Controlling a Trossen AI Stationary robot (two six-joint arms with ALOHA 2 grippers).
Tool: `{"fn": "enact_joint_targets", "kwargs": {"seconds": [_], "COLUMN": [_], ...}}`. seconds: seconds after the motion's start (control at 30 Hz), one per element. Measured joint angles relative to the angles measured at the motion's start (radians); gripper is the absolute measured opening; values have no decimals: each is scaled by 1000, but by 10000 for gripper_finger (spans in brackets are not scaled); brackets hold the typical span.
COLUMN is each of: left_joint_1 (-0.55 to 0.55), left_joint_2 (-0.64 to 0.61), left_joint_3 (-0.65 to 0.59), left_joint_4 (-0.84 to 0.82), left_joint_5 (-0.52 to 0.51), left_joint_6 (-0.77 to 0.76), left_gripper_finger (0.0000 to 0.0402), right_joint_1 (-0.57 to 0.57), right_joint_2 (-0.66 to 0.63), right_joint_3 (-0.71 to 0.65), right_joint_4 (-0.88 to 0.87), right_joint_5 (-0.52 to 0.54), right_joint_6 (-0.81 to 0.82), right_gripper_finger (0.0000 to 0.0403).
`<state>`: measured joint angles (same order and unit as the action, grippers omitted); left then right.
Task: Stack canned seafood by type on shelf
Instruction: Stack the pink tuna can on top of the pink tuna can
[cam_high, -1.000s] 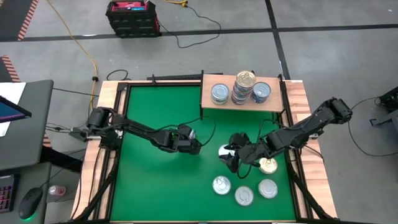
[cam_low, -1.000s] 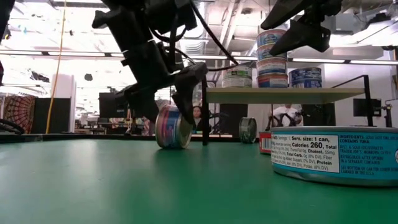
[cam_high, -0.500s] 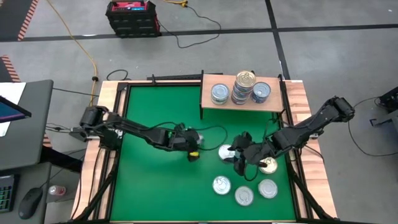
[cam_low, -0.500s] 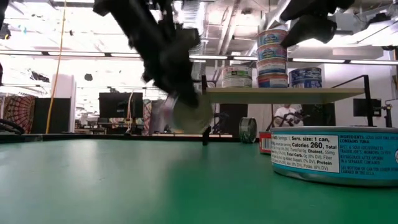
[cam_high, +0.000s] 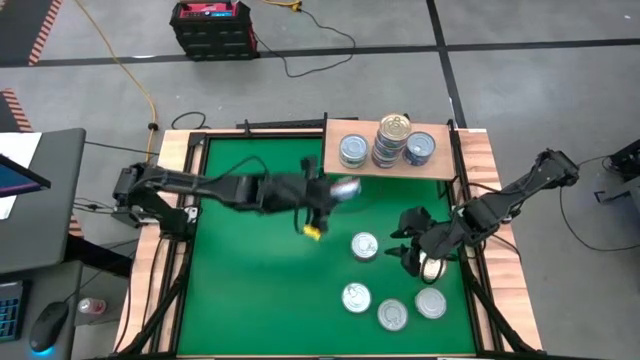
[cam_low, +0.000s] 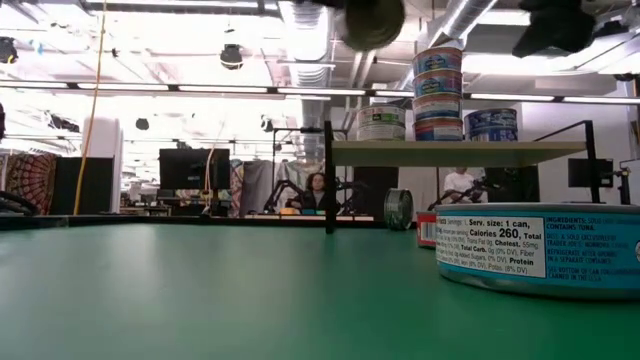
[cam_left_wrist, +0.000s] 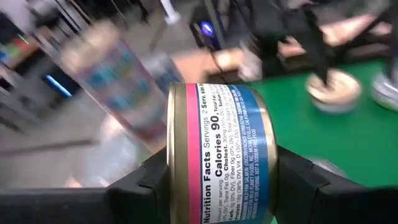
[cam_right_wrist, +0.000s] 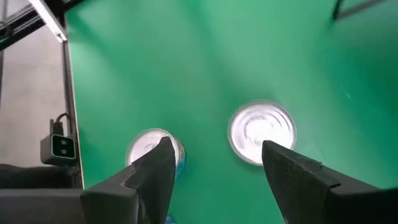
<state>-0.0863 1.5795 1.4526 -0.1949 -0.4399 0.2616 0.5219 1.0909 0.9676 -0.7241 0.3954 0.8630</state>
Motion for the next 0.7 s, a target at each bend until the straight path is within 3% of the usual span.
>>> {"fn": "enact_joint_targets", "kwargs": {"seconds": [0.13,0.3,0.53,0.7], "left_joint_1": [117,231,318,342], "left_joint_2": [48,101,187,226], "left_joint_3": [148,268,319,320], "left_joint_4": [15,53,218,328], "left_joint_5": [80,207,340,355], "left_joint_6": [120,267,627,856], "left_gripper_finger": [188,190,192,193], "right_joint_1": [-1,-9,-50,-82], "right_joint_2": [-22,-34,-43,-53], "right_joint_3": [0,0,0,0], "right_joint_4": [-14,12,133,186], "right_joint_5": [14,116,283,312], "right_joint_6": [81,146,184,187], "right_gripper_finger": [264,264,264,264]}}
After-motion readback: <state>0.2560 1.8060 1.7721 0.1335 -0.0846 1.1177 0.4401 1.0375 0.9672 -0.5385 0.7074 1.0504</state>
